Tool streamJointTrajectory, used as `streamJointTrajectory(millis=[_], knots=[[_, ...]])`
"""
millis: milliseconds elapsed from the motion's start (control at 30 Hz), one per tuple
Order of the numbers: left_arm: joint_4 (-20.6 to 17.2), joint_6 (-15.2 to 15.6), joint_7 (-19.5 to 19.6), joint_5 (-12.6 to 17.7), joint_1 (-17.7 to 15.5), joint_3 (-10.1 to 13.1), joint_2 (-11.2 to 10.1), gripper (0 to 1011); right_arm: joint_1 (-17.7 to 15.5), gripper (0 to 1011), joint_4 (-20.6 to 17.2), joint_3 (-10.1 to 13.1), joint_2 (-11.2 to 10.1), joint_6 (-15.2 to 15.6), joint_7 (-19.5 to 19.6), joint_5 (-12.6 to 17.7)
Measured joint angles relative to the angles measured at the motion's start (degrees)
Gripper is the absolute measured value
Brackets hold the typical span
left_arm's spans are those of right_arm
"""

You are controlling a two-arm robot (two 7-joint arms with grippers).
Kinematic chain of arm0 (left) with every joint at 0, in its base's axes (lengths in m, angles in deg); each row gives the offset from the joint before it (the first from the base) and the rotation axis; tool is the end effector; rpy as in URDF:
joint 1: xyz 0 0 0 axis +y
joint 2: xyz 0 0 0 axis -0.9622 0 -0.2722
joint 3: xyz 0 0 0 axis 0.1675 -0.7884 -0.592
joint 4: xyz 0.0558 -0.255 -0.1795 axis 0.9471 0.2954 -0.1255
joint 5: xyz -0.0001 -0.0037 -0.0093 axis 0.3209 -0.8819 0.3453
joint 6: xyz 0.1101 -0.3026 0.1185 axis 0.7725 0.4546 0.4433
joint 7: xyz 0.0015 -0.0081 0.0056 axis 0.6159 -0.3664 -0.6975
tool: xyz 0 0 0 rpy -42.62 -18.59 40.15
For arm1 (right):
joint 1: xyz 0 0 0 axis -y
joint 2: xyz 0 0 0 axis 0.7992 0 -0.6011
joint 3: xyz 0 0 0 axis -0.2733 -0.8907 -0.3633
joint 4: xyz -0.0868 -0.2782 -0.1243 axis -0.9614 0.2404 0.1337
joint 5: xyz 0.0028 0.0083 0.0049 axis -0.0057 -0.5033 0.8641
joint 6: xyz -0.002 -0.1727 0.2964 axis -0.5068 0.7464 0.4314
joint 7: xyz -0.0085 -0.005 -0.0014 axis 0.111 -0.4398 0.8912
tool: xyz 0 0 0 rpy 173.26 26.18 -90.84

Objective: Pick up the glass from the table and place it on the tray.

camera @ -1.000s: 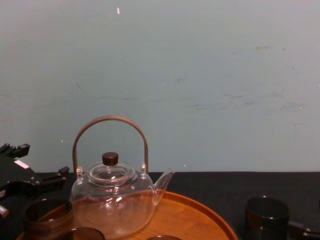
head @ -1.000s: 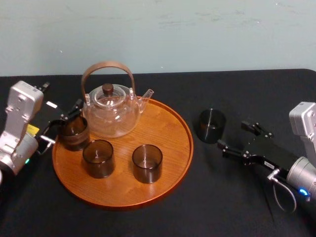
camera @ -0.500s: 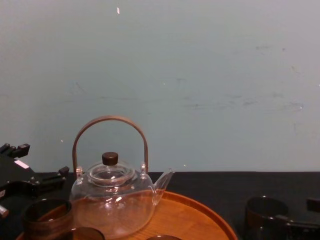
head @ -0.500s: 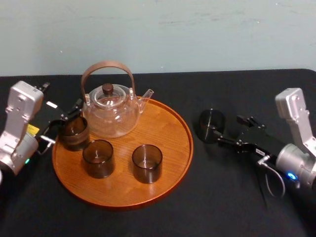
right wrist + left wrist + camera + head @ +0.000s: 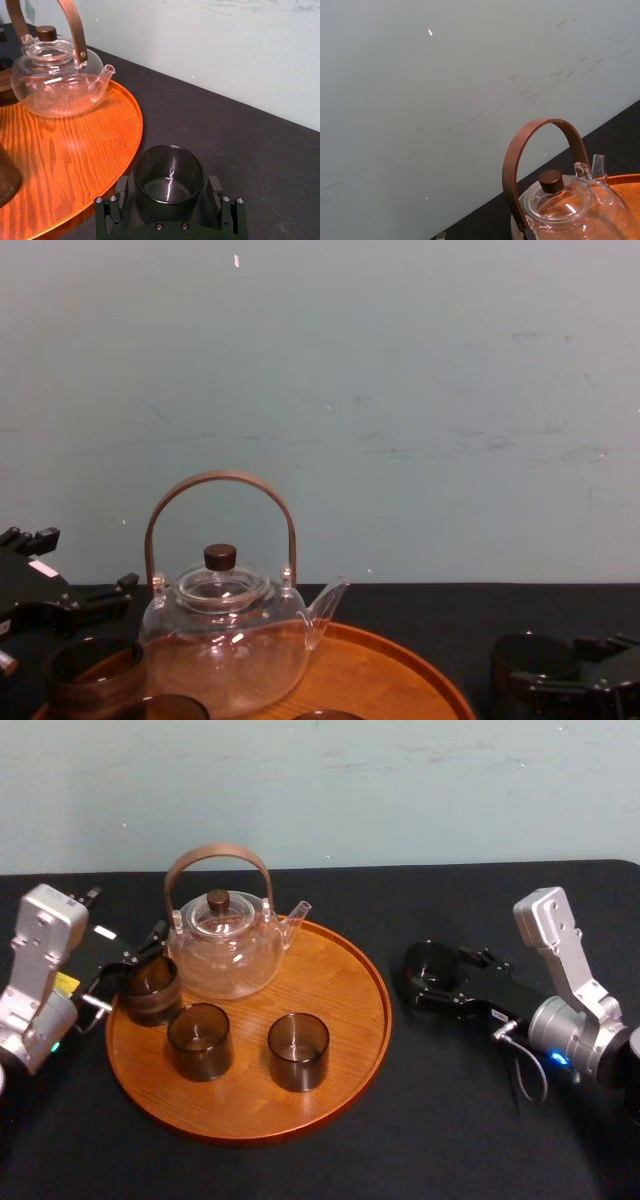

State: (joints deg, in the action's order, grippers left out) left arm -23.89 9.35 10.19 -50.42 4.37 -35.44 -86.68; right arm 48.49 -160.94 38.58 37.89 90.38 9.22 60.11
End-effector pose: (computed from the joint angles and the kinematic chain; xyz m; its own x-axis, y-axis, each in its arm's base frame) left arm 0.3948 0.0888 -0.3304 0.2923 0.8802 0.3738 -0.9552 0.2873 0.0705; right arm 0.4088 -0.0609 -0.3344 0.5754 -0.8143 0.0764 0.7893 0.5283 -0.3129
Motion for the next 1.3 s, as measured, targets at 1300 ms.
streamJointTrajectory(millis=[1300], knots=[[0.0, 0.0, 0.0, 0.0, 0.0, 0.0, 0.0, 1001, 4.9, 1002, 7.3, -0.9, 3.9, 0.3, -0.7, -3.1]])
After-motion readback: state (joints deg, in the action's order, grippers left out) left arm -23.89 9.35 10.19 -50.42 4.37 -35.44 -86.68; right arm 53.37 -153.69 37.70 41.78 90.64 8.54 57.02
